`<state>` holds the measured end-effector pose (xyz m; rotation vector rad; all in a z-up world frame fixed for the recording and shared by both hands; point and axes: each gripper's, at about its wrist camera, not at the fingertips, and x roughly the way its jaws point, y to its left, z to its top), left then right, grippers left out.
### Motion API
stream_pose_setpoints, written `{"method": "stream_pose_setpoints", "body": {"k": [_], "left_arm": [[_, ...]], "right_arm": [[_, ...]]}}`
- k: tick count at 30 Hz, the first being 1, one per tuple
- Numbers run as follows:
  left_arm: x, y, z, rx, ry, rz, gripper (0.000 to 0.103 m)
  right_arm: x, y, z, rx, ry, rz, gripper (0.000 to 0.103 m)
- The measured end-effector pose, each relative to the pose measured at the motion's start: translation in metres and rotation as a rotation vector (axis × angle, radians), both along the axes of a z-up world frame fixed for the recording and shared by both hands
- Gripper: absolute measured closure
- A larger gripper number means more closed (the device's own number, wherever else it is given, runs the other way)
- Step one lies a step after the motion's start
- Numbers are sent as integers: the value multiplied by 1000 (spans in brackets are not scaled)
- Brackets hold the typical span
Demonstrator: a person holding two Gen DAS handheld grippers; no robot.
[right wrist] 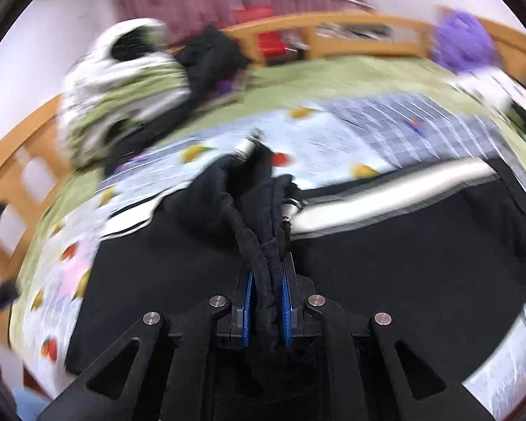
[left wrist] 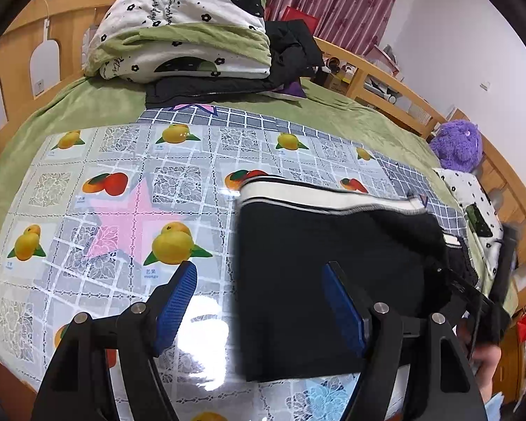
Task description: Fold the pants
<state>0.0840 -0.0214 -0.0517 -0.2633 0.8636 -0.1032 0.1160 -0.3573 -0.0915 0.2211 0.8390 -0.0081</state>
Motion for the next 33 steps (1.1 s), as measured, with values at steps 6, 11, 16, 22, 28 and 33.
{"method": "stream_pose_setpoints", "body": {"k": [6,11,16,22,28,33], "left_arm": [[-6,3,3,-5,-4,2,31],[-13,-2,5,28,-26,-20,31],[-19,-7,3,61,-45,-30,31],[-27,-24,8,105,-102,-38,31],[-28,-39,11,56,-123,-54,31],[-19,-47,9,69,-100,-54,31]], "right_arm": [[14,-7,-59,-155,295,-76,70],[-14,9,-20,-219,159,-56,56],[-30,28,-3,-225,68,-14,49],[-36,20,4,-237,32,-40,50],[-37,-8,4,-72,91,-59,59],[-46,-32,4,-30,82,-77,58]]}}
